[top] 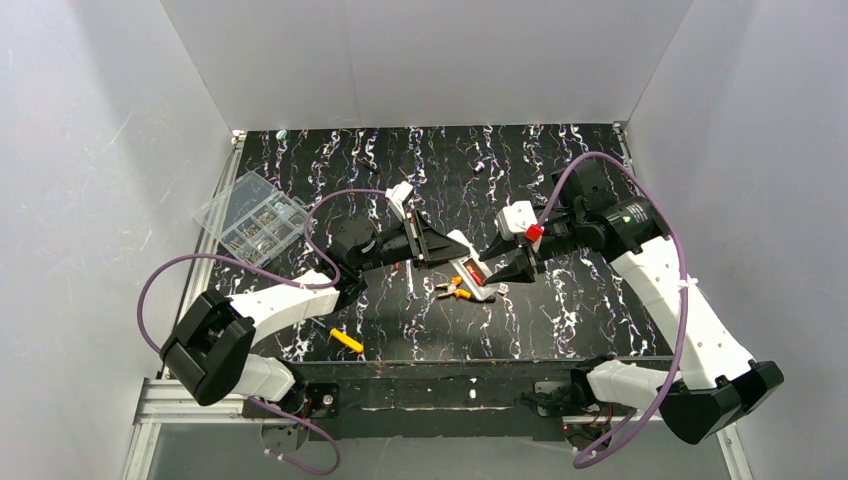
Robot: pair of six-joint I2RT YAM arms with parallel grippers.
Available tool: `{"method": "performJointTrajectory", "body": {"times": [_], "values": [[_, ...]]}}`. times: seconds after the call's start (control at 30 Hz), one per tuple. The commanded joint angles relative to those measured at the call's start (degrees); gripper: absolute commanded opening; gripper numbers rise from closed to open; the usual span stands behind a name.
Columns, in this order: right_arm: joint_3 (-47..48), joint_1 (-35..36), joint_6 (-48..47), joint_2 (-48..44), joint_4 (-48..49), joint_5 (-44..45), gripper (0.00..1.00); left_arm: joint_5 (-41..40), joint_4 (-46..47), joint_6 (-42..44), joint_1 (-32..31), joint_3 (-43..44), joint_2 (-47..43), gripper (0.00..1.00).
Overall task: Load the batteries into the remote control
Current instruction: Load the battery into the remote control.
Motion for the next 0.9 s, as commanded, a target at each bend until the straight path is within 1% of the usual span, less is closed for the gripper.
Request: {"method": "performJointTrajectory", "body": {"times": [0.0, 0.17, 0.47, 0.87], "values": [[1.89, -0.7, -2.59, 0.16, -2.75, 2.08, 0.49, 2.34, 5.85, -0.26, -0.35, 0.61, -2.83, 0.0], [0.56, -0.88, -2.86, 0.44, -2.83, 0.68, 0.48, 2.49, 5.85, -0.5, -0.36, 0.68, -2.45, 0.0], [1.08, -0.87, -4.54, 3.06, -4.08, -2.93, 0.48, 3.05, 5.79, -0.4, -0.45, 1.09, -2.26, 0.0], [1.75, -0.86, -4.59, 5.09, -4.89, -3.9, 0.45, 3.42, 5.83, -0.68, -0.52, 1.34, -1.71, 0.0]]}}
